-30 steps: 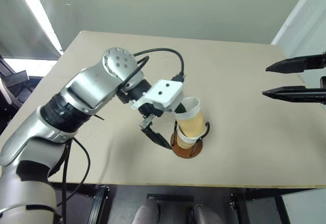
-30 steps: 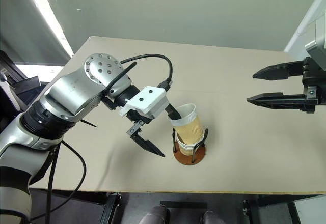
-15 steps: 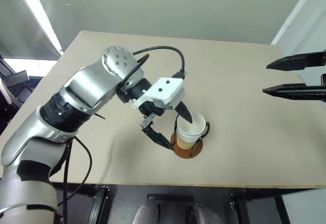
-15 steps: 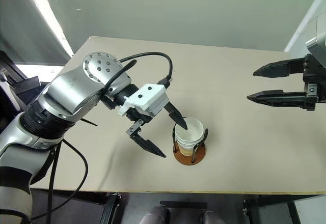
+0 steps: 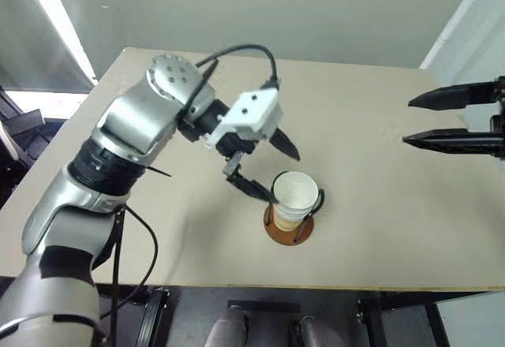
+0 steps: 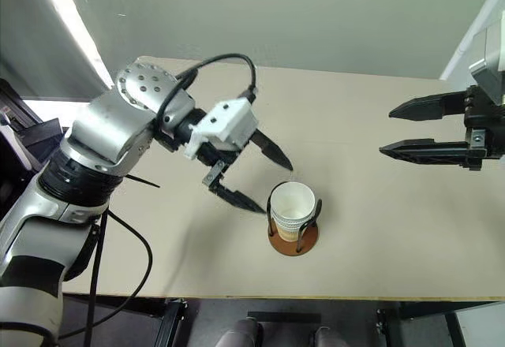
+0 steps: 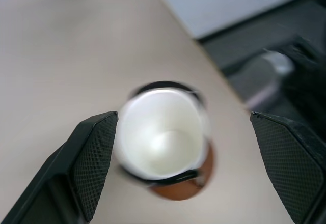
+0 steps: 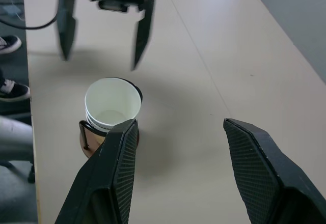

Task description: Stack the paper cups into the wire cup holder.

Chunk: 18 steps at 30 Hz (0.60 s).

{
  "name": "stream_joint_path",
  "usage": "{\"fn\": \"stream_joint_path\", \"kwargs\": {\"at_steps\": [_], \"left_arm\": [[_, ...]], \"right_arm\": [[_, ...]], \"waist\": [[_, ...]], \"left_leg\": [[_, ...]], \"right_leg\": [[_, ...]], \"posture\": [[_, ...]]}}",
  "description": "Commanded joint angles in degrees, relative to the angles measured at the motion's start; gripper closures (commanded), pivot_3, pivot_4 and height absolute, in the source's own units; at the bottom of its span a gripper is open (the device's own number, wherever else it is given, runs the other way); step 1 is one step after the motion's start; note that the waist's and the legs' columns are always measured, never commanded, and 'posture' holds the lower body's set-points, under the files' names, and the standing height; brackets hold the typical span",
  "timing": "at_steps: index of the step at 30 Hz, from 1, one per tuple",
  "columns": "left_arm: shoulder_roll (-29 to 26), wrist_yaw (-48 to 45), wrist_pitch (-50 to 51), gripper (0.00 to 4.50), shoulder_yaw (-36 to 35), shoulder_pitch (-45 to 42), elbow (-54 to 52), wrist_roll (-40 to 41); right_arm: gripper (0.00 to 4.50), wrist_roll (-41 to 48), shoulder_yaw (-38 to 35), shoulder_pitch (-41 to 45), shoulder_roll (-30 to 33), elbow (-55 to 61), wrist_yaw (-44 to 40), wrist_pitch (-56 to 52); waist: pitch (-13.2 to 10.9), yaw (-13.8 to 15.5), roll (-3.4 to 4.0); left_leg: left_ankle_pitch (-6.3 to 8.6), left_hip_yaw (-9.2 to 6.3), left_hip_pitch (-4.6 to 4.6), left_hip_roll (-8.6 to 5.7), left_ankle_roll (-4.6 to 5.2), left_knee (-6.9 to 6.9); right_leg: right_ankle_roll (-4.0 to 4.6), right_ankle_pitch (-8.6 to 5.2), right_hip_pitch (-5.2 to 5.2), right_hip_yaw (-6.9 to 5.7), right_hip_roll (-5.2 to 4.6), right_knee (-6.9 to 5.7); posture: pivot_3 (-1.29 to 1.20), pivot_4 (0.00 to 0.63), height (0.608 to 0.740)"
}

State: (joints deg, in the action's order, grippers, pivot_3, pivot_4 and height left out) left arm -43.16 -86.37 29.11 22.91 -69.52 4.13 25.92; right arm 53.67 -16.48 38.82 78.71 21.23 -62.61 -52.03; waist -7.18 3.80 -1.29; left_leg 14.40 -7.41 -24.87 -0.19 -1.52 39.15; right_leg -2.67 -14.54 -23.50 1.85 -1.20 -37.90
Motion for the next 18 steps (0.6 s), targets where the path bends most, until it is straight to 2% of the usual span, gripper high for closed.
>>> {"fn": "stream_joint_path", "kwargs": {"at_steps": [1,5,9,14,18], "left_arm": [[0.1,7.2,4.8,0.04,-10.6,0.2,4.0,2.3],[0.5,15.7,8.9,0.04,-19.3,4.5,6.2,3.6],[2.0,27.5,8.3,0.04,-26.2,11.6,8.4,1.3],[5.1,40.9,2.9,0.04,-31.0,23.0,7.6,-3.6],[8.9,51.0,0.5,0.04,-33.6,29.0,8.2,-6.5]], "right_arm": [[1.8,-1.8,1.3,-0.8,-3.8,-2.2,3.2,0.5],[1.8,-4.5,2.4,-0.3,-9.8,-6.8,7.2,1.2],[1.8,-8.1,2.7,-2.0,-15.6,-10.7,10.6,3.4],[1.8,-14.9,2.9,-4.7,-23.0,-16.5,16.1,9.1],[1.8,-19.4,2.9,-5.1,-30.2,-23.3,21.6,12.6]], "waist": [[0.0,-0.1,0.0],[0.0,-0.2,0.05],[0.0,-0.2,0.05],[0.0,-0.3,0.05],[0.0,-0.2,0.04]], "left_leg": [[0.0,0.01,-0.01,0.0,0.0,0.02],[-0.01,0.04,0.02,-0.01,0.0,0.0],[-0.03,0.04,0.1,0.0,-0.01,-0.02],[-0.04,0.11,0.41,0.0,0.0,-0.03],[-0.06,0.11,0.54,-0.01,-0.01,-0.01]], "right_leg": [[0.0,0.0,-0.02,0.0,0.0,-0.01],[-0.02,0.01,-0.02,0.02,0.0,-0.02],[-0.01,0.01,0.0,0.01,0.01,-0.04],[-0.01,0.01,0.26,0.05,0.02,-0.02],[0.03,0.03,0.36,0.05,0.02,-0.07]], "posture": [[0.0,0.15,0.74],[0.0,0.15,0.74],[0.0,0.15,0.74],[0.0,0.15,0.74],[0.0,0.15,0.74]]}}
